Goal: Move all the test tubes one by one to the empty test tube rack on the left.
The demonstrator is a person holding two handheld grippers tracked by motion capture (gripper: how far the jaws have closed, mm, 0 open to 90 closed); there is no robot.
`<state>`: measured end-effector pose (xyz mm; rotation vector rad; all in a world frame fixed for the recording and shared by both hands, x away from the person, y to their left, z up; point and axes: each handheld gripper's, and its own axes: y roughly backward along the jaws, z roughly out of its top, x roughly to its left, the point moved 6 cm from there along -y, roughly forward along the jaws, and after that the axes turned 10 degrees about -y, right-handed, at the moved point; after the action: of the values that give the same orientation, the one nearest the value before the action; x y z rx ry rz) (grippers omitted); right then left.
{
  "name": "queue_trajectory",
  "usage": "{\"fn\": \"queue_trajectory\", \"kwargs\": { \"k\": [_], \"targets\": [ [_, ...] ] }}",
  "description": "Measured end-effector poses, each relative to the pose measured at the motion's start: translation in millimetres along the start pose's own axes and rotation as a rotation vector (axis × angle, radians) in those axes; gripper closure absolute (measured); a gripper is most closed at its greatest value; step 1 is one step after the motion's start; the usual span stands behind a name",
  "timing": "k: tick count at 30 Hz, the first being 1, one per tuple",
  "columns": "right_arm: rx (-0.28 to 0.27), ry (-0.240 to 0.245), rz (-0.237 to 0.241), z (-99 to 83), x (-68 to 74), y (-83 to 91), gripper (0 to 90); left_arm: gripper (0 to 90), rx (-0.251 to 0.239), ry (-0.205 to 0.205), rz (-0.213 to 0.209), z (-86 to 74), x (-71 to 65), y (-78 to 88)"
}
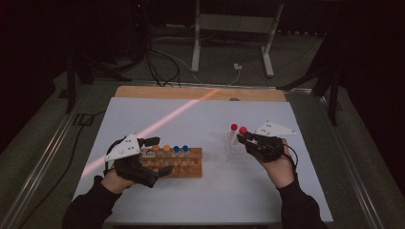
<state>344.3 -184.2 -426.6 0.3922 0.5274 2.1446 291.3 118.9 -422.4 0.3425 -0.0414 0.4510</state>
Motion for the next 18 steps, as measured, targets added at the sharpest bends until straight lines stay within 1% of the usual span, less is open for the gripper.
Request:
{"fn": "queue_trajectory", "kwargs": {
  "k": [1, 2, 7, 10, 14, 18],
  "targets": [
    [0.006, 0.004, 0.012, -0.7, 3.8, -0.4, 75.2, 0.7, 0.003, -0.002, 0.002, 0.3, -0.5, -0.3],
    [0.009, 0.009, 0.021, -1.5, 7.6, -0.8, 75.1, 0.7, 0.001, 0.001, -0.006, 0.7, -1.4, -0.6],
    [0.035, 0.044, 0.076, -7.1, 26.9, -4.2, 75.1, 0.7, 0.009, -0.007, -0.019, 1.9, -6.3, -3.2],
    [0.052, 0.055, 0.11, -10.5, 38.4, -6.9, 75.1, 0.7, 0.012, -0.007, -0.029, 2.7, -8.6, -4.6],
    [0.071, 0.085, 0.144, -14.7, 52.0, -11.1, 75.1, 0.7, 0.014, -0.005, -0.041, 3.9, -12.3, -6.6],
    [0.085, 0.1, 0.177, -17.5, 64.0, -13.4, 75.2, 0.7, 0.023, -0.005, -0.051, 4.9, -16.1, -9.5]
  ]
}}
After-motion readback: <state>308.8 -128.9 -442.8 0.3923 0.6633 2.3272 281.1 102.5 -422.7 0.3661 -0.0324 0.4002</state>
